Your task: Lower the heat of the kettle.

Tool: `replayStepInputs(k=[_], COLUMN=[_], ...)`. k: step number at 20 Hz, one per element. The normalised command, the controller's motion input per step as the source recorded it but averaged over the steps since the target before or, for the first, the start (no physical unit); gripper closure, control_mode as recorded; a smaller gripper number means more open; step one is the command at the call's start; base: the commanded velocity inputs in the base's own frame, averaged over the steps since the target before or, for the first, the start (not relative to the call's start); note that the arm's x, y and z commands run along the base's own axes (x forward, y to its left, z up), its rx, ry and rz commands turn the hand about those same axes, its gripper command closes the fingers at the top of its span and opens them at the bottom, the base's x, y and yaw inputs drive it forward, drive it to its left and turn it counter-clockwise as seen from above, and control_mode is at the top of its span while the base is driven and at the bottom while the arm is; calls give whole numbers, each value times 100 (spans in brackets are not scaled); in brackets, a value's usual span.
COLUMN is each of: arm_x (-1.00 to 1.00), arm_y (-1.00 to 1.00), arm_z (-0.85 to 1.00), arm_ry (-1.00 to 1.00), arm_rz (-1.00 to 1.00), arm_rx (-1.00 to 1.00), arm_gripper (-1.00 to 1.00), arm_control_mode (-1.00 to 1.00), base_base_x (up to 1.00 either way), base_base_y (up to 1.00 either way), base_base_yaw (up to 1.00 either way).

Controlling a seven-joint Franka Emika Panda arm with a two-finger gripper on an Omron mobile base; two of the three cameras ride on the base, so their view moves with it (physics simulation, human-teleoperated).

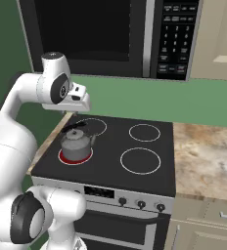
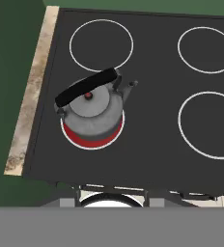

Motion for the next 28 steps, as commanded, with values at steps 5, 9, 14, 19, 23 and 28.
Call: replayStepInputs(k=[5,9,14,19,23,28], arm_x=[0,0,0,0,0,0], arm_y=[0,0,0,0,0,0], arm_z=[0,0,0,0,0,0], arm_ry=[0,0,0,0,0,0], arm_rz=[0,0,0,0,0,0], arm_rx=[0,0,0,0,0,0], arm_gripper=[-100,-100,-100,-100,-100,-100], arm_control_mode=[100,100,100,100,100,100], base_base_x=[0,0,0,1,4,11], base_base_y=[-17,-54,-46,-36,-31,-31], base_base_yaw=[0,0,-1,-1,-2,-2])
